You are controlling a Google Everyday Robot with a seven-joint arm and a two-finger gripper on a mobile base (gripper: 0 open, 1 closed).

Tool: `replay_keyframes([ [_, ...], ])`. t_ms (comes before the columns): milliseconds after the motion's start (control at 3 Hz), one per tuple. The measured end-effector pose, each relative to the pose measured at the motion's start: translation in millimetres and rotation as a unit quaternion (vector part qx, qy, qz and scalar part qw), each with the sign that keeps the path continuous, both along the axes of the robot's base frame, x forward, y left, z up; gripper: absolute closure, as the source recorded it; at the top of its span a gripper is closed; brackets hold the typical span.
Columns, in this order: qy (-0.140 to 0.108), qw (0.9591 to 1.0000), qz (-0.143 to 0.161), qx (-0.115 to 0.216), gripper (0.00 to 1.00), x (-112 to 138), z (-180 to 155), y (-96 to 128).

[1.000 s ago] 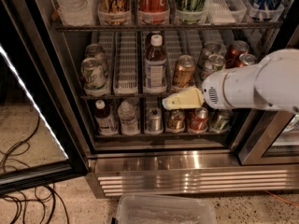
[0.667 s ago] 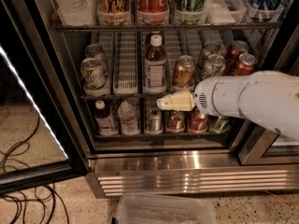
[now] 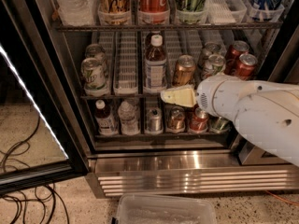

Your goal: Pick blue plastic bottle from middle shelf of fridge

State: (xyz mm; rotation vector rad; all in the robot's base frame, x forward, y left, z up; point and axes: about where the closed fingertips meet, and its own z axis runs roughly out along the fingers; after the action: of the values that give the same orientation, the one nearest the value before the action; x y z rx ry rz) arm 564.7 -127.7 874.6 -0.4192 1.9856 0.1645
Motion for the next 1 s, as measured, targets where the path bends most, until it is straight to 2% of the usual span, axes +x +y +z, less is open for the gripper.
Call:
replay_keyframes([
  [333,0.000,1.0000,0.000,0.000,0.00,0.0,0.0,0.0],
  [667,-0.013,0.9999,0.001,0.011,0.00,2.2,3.7,5.8],
  [1000,-0.054,0.9981,-0.014,0.027,0.00,0.2,18.5,-6.0],
])
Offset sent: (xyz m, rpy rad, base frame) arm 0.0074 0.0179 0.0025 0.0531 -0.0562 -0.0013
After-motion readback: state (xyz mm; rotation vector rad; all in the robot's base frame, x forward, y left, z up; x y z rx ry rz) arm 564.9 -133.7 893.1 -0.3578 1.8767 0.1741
